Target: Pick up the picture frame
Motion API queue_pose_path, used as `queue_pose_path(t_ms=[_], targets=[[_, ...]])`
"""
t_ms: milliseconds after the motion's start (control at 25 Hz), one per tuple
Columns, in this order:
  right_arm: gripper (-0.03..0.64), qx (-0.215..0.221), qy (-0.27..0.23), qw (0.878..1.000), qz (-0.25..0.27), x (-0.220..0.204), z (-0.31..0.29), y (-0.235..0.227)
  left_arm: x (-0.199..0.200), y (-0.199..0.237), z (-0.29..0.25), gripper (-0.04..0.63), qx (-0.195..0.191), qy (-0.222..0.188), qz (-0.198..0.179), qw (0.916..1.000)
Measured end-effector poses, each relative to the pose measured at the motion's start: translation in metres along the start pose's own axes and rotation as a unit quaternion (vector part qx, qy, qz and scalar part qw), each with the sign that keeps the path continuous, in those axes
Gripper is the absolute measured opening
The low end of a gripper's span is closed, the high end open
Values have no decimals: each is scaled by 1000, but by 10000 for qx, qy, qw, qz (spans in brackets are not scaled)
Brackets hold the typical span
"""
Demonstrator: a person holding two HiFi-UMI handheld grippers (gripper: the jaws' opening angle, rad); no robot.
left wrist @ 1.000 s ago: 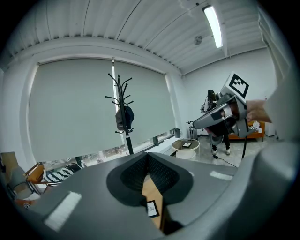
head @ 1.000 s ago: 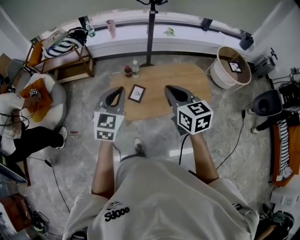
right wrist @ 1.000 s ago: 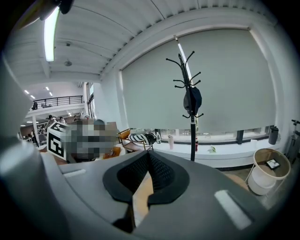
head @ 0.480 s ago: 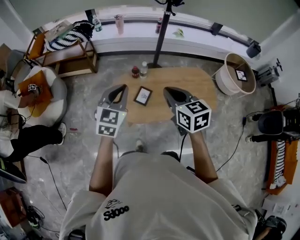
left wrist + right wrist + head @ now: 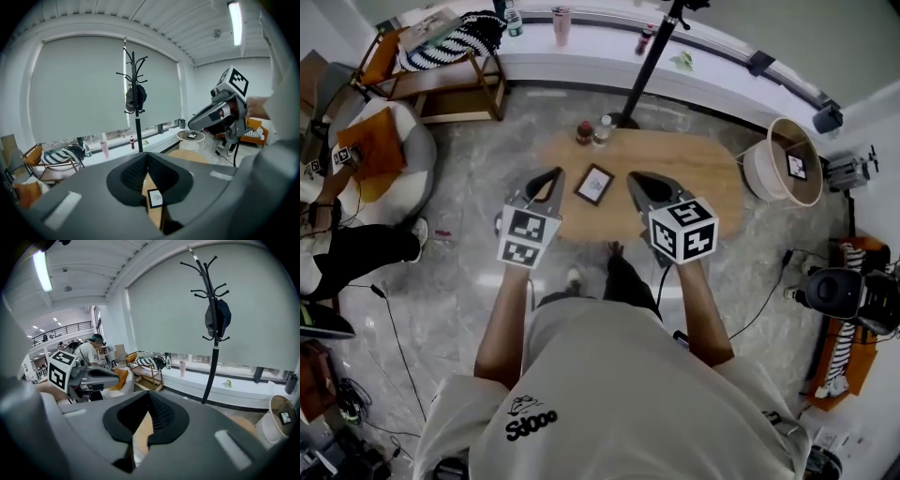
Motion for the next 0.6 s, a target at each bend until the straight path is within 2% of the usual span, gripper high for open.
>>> queue_pose_path(t_ms=[320, 600], targets=[[5, 358, 713, 9965, 233, 10, -67, -56, -16, 19, -64, 11, 26, 484, 572, 9972], [5, 690, 1297, 9882, 426, 6, -133, -115, -47, 32, -128, 11, 287, 1000, 1245, 9867]])
Point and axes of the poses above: the fingertips, and each gripper's own axes: z backward along the fingers, y to its left, x out of its top, the point moved 10 cm from there along z, backward along the fingers, and after that the axes turned 6 degrees about y, right-handed, at the moved point
